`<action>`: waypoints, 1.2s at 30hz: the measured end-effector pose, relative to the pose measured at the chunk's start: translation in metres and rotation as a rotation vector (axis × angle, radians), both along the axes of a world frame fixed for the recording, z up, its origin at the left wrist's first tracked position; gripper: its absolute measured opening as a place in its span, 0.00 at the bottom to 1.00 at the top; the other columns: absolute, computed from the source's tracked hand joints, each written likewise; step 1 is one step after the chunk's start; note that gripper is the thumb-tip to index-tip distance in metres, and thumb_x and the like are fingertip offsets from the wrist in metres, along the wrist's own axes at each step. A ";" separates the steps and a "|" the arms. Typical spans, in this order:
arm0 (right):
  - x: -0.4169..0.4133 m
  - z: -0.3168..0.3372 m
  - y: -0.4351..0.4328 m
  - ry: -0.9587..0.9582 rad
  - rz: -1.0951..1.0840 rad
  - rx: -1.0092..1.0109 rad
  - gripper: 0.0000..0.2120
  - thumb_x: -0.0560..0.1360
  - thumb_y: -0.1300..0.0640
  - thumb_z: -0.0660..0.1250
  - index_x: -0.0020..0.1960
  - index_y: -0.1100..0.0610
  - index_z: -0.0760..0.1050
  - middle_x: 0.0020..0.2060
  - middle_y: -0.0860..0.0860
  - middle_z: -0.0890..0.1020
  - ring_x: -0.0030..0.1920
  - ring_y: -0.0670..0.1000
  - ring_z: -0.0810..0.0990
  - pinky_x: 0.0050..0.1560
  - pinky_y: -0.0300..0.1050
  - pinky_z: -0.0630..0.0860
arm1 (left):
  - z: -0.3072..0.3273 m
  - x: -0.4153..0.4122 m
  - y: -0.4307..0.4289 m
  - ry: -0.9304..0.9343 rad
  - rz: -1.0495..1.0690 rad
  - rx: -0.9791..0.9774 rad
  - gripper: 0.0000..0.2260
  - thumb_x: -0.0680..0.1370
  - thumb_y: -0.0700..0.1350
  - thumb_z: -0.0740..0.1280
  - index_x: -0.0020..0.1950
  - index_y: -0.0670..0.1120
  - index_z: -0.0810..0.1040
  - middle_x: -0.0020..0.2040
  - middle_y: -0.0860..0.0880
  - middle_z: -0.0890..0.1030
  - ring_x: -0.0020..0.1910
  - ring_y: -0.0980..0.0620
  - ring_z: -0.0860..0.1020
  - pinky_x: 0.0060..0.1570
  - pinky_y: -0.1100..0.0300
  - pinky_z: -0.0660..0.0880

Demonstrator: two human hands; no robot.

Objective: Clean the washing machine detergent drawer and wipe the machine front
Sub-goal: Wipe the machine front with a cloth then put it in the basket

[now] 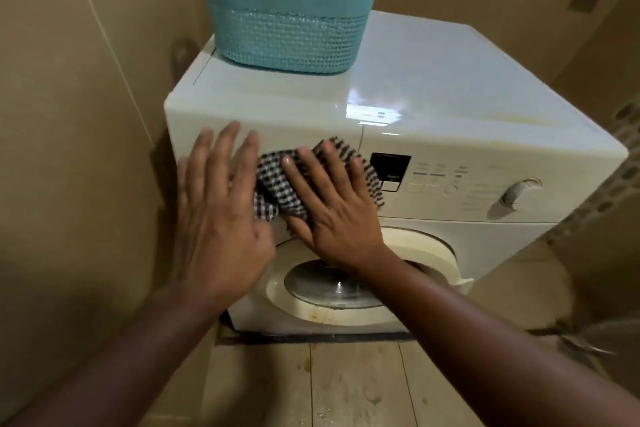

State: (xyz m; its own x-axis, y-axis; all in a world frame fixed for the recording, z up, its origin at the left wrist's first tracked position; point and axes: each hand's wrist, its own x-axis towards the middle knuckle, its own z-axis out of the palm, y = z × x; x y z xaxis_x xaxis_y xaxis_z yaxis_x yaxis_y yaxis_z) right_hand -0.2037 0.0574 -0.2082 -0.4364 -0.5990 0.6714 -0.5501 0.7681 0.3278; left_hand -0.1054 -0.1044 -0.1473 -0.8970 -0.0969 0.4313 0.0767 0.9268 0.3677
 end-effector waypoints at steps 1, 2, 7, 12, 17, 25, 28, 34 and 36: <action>-0.001 -0.005 0.002 0.001 0.028 0.048 0.31 0.81 0.39 0.56 0.80 0.52 0.57 0.78 0.52 0.54 0.79 0.56 0.45 0.78 0.56 0.41 | 0.008 -0.005 0.005 -0.008 -0.045 -0.058 0.40 0.68 0.42 0.60 0.81 0.45 0.54 0.81 0.43 0.55 0.81 0.42 0.49 0.77 0.39 0.50; -0.004 -0.006 0.006 0.010 0.066 0.100 0.31 0.82 0.40 0.55 0.80 0.52 0.57 0.78 0.52 0.54 0.79 0.55 0.46 0.78 0.56 0.42 | 0.015 -0.011 0.008 -0.017 -0.087 -0.108 0.40 0.68 0.42 0.59 0.81 0.46 0.53 0.81 0.44 0.55 0.81 0.44 0.49 0.78 0.40 0.49; -0.011 -0.003 0.063 -0.024 -0.049 -0.037 0.35 0.79 0.39 0.57 0.80 0.51 0.51 0.80 0.51 0.54 0.80 0.53 0.43 0.78 0.55 0.42 | 0.035 -0.029 0.018 -0.078 -0.212 -0.235 0.41 0.68 0.42 0.57 0.82 0.46 0.50 0.82 0.47 0.53 0.81 0.49 0.46 0.79 0.45 0.45; -0.017 0.031 0.078 0.000 -0.078 -0.168 0.34 0.79 0.38 0.57 0.79 0.53 0.58 0.80 0.53 0.55 0.80 0.56 0.47 0.78 0.61 0.47 | 0.034 -0.029 0.031 -0.126 -0.203 -0.329 0.42 0.68 0.45 0.58 0.82 0.47 0.48 0.81 0.43 0.51 0.81 0.42 0.46 0.78 0.41 0.44; -0.021 0.031 0.085 -0.052 -0.185 -0.504 0.37 0.77 0.36 0.54 0.79 0.57 0.58 0.78 0.59 0.58 0.79 0.62 0.54 0.77 0.65 0.50 | 0.040 -0.042 0.068 -0.092 -0.232 -0.308 0.44 0.65 0.43 0.60 0.81 0.45 0.51 0.79 0.43 0.57 0.80 0.42 0.51 0.78 0.39 0.44; 0.001 -0.049 0.108 -0.296 -0.336 -0.795 0.37 0.80 0.33 0.41 0.81 0.50 0.35 0.80 0.53 0.39 0.80 0.59 0.40 0.77 0.65 0.46 | 0.036 -0.053 0.103 -0.116 -0.332 -0.323 0.43 0.66 0.44 0.57 0.82 0.48 0.51 0.81 0.47 0.53 0.81 0.46 0.46 0.78 0.42 0.42; -0.019 -0.005 0.126 -0.179 -0.240 -0.707 0.37 0.79 0.36 0.48 0.82 0.52 0.41 0.81 0.55 0.46 0.80 0.58 0.44 0.78 0.61 0.44 | 0.039 -0.056 0.117 -0.100 -0.386 -0.292 0.43 0.66 0.40 0.62 0.82 0.46 0.53 0.81 0.47 0.56 0.81 0.46 0.49 0.79 0.43 0.44; -0.055 0.088 0.167 -0.274 -0.510 -1.116 0.33 0.81 0.41 0.50 0.81 0.57 0.52 0.80 0.56 0.54 0.80 0.54 0.49 0.79 0.54 0.43 | 0.071 -0.078 0.177 -0.128 -0.493 -0.196 0.45 0.70 0.38 0.65 0.82 0.50 0.45 0.82 0.51 0.49 0.81 0.52 0.44 0.80 0.52 0.43; -0.061 0.091 0.197 -0.306 -0.562 -1.196 0.32 0.82 0.41 0.50 0.82 0.54 0.51 0.81 0.53 0.52 0.80 0.50 0.46 0.79 0.53 0.41 | 0.078 -0.086 0.199 -0.179 -0.547 -0.188 0.44 0.73 0.38 0.63 0.82 0.52 0.42 0.82 0.53 0.45 0.80 0.55 0.40 0.79 0.56 0.41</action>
